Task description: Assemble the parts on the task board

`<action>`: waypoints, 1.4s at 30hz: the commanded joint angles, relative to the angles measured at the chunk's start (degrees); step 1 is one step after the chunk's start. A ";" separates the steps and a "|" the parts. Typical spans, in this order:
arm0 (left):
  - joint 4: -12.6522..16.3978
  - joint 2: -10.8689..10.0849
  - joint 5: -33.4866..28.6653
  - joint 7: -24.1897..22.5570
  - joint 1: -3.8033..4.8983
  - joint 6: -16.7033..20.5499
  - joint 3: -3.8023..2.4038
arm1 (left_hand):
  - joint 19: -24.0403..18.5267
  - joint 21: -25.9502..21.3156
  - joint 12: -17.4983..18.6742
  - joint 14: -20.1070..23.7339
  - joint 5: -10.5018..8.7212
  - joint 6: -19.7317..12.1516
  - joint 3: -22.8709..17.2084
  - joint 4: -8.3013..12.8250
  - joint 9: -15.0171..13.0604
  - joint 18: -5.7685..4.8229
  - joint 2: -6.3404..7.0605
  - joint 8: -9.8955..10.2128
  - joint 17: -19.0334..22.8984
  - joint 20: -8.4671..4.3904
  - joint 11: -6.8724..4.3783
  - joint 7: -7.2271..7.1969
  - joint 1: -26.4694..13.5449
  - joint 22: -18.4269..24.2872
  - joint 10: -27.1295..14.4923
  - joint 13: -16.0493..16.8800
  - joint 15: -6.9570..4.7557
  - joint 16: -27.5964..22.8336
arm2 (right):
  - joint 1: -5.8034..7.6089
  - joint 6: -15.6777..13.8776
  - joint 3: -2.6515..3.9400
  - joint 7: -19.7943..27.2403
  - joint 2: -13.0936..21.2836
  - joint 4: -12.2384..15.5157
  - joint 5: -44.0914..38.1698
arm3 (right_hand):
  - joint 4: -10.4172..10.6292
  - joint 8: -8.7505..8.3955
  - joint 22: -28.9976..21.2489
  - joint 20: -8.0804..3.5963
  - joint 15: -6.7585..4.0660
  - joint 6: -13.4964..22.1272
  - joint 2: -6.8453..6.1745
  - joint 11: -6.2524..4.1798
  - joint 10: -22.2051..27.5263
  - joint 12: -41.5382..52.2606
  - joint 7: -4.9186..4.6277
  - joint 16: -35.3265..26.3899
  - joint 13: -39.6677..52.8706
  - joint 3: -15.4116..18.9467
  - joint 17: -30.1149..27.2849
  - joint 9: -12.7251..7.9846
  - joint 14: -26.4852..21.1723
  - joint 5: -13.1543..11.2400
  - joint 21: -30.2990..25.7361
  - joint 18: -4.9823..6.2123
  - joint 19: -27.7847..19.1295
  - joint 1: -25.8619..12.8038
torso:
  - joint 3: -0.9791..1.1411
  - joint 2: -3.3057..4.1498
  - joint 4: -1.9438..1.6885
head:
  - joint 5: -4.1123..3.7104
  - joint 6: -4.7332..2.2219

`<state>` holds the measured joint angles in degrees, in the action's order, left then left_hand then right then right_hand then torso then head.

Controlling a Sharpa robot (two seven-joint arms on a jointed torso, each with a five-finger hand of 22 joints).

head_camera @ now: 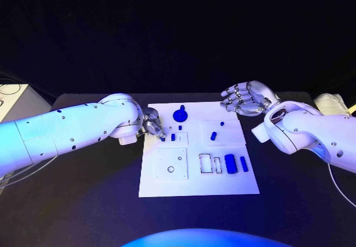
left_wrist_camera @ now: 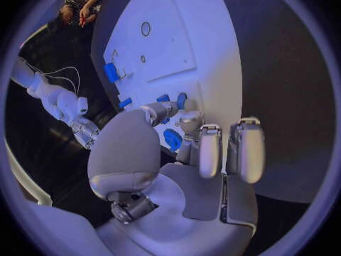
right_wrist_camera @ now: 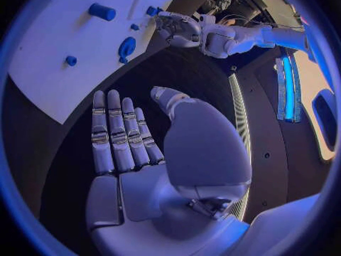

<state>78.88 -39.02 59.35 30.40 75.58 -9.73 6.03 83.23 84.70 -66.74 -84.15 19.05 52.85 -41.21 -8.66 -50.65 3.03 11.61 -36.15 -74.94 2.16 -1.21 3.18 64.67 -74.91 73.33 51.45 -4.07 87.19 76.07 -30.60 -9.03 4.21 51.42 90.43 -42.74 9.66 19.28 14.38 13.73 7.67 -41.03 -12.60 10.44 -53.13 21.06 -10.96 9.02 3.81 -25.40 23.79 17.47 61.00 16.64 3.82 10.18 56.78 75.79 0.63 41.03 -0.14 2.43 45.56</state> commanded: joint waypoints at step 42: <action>-1.79 -0.05 -1.70 1.12 -0.90 3.33 0.63 | -0.96 -1.69 2.98 -4.39 -7.19 0.26 18.90 -8.03 0.46 -0.20 1.67 1.94 -10.24 0.01 0.33 -0.09 -6.34 -4.24 -3.65 -4.30 -0.09 -0.27 | -0.16 1.15 0.01 0.38 -0.05 -0.12 -0.16 | -0.30 0.17 -0.22 0.05 -0.15 -0.16 0.56 0.11 0.12 0.31 -3.51 -0.34 -0.09 0.01 -0.09 -0.07 -0.07 0.27 0.00 0.30 -0.23 0.07 | -0.07 0.02 0.05 | -0.73 0.04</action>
<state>77.43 -38.87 57.42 30.41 75.07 -7.84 6.40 82.81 83.37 -64.07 -84.05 12.17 54.38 -22.59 -16.82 -50.13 3.03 13.30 -34.35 -74.92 2.15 -0.92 2.26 57.86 -74.90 69.91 47.20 -4.61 87.19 75.94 -30.21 -9.03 4.19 51.40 90.29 -42.73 9.66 19.28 14.21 13.73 7.67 -41.03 -12.60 10.44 -53.13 21.06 -10.96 9.02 3.81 -25.40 23.75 17.49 61.00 16.64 3.82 10.17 56.78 75.79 0.58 41.03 -0.09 1.76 45.58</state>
